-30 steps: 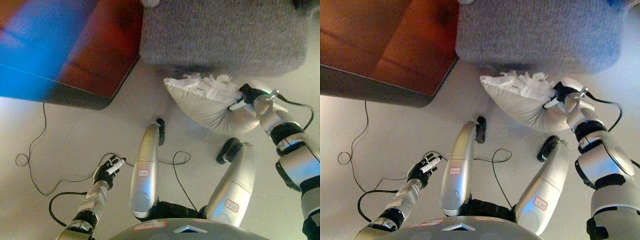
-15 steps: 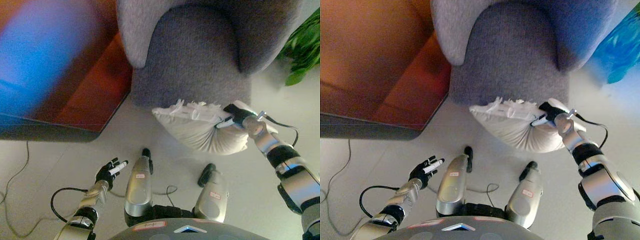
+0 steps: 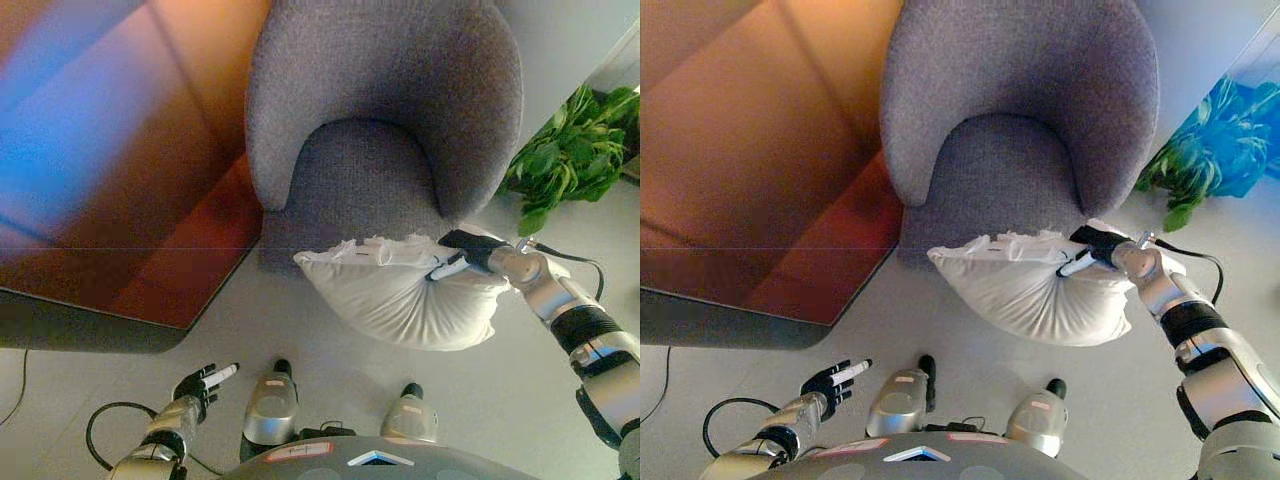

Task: Pick up the pillow and put it on the sofa.

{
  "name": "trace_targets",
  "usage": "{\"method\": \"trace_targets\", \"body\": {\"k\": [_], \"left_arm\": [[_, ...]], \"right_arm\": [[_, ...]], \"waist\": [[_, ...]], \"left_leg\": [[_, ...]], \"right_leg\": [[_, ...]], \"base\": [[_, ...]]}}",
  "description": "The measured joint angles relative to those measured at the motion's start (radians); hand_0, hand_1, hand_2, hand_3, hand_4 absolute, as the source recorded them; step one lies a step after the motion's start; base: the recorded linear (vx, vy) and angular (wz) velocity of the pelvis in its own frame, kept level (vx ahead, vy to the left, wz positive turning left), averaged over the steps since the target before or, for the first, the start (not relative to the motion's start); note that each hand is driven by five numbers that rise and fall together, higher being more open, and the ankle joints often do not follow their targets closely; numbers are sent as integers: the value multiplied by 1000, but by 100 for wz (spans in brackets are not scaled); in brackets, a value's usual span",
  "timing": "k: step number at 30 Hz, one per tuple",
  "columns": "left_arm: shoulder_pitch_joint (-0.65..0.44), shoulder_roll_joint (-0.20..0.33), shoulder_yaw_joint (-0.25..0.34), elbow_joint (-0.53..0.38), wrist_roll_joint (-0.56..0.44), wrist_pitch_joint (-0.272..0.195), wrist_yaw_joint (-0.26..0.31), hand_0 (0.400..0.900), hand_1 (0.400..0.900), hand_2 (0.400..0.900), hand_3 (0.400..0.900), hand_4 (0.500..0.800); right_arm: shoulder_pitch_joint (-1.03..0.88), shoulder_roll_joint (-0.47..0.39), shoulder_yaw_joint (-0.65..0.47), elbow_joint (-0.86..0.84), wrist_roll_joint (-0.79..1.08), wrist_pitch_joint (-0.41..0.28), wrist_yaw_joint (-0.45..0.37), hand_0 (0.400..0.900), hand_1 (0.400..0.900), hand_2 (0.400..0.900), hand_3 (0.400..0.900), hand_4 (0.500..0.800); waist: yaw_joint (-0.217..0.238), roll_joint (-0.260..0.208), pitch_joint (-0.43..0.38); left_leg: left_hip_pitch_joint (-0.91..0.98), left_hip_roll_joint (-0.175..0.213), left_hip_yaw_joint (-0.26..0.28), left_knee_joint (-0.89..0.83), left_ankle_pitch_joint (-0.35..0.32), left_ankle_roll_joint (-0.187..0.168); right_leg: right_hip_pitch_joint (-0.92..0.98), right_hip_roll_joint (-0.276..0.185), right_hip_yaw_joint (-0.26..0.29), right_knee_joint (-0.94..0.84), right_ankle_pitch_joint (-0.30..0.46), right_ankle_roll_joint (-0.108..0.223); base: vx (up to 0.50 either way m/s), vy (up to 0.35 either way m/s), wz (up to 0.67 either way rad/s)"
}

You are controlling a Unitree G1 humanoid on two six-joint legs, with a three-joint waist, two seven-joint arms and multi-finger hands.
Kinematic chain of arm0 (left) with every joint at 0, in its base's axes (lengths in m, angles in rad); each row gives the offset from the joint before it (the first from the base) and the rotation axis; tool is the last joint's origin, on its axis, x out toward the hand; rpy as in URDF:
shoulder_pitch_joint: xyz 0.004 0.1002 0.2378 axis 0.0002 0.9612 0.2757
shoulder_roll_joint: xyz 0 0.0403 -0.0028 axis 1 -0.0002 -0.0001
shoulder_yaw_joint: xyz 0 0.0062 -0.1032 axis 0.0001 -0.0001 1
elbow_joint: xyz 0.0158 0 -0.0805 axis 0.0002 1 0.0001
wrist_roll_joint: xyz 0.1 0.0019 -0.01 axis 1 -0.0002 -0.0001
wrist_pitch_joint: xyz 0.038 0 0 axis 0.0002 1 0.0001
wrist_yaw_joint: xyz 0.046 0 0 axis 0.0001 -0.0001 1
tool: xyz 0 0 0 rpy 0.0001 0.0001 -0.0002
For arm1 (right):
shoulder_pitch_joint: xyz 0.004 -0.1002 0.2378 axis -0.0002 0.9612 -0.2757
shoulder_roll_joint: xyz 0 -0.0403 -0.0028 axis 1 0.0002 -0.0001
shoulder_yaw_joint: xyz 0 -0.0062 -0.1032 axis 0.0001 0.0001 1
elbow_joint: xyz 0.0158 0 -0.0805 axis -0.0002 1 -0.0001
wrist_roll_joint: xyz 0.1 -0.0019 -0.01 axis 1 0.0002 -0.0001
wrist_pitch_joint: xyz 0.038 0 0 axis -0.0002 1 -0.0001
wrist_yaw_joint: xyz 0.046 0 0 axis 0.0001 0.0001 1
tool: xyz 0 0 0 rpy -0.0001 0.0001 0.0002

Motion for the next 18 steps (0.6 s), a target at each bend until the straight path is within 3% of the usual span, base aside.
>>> {"method": "trace_targets", "body": {"k": [2, 4, 6, 7, 8, 10, 14, 18], "left_arm": [[11, 14, 13, 1, 26, 0, 0, 900, 900, 900, 900, 800], [15, 17, 12, 0, 48, 0, 0, 900, 900, 900, 900, 800], [9, 33, 11, 13, 58, 3, -1, 900, 900, 900, 900, 800], [-3, 20, 11, 22, 59, 7, 3, 900, 900, 900, 900, 800], [-5, 15, -9, 18, 59, 6, -2, 900, 900, 900, 900, 800], [2, -5, -25, 5, 58, 7, 0, 900, 900, 900, 900, 800], [38, -35, -17, 12, 59, 4, -14, 900, 900, 900, 900, 800], [55, -35, 5, 34, 89, -23, -22, 900, 900, 900, 900, 800]], "right_arm": [[-14, 0, 0, 0, 27, -6, 14, 400, 400, 400, 400, 500], [-43, 2, 1, 7, 42, -23, 23, 400, 400, 400, 400, 500], [-69, 3, 1, 15, 76, -37, 34, 400, 400, 400, 400, 500], [-76, 0, 0, 47, 84, -45, 37, 400, 400, 400, 400, 500], [-84, -3, 1, 81, 101, -46, 44, 400, 400, 400, 400, 500], [-100, -10, 1, 116, 116, -45, 59, 400, 400, 400, 400, 500], [-99, -70, 0, 119, 191, -47, 127, 400, 400, 400, 400, 500], [-144, -94, -2, 236, 224, -57, 200, 400, 400, 400, 400, 500]], "waist": [[1, -13, -12], [-2, 5, -17], [-3, -22, -24], [-26, -8, -27], [-39, 6, -36], [-37, 29, -40], [-50, 31, -36], [-14, 30, -33]], "left_leg": [[25, 6, -3, -54, 33, -5], [52, 37, -42, -124, 62, -15], [39, 25, -72, -138, 75, -40], [34, 38, -116, -146, 81, -52], [10, 47, -135, -143, 84, -55], [9, 79, -147, -139, 94, -43], [35, 90, -148, -174, 116, -76], [56, 92, -171, -195, 127, -93]], "right_leg": [[2, 9, -2, -11, 16, 26], [-38, 45, 12, -23, -18, 78], [-25, 73, 47, -165, 4, 75], [-12, 85, 60, -150, 37, 90], [-11, 108, 80, -135, -8, 85], [-8, 142, 71, -131, -17, 74], [49, 155, 35, -165, -19, 73], [109, 158, -10, -203, -16, 75]], "base": [[259, -296, 23], [245, -349, 39], [235, -393, 68], [298, -384, 74], [297, -302, 55], [260, -221, 31], [248, -136, 35], [192, -92, 34]]}}
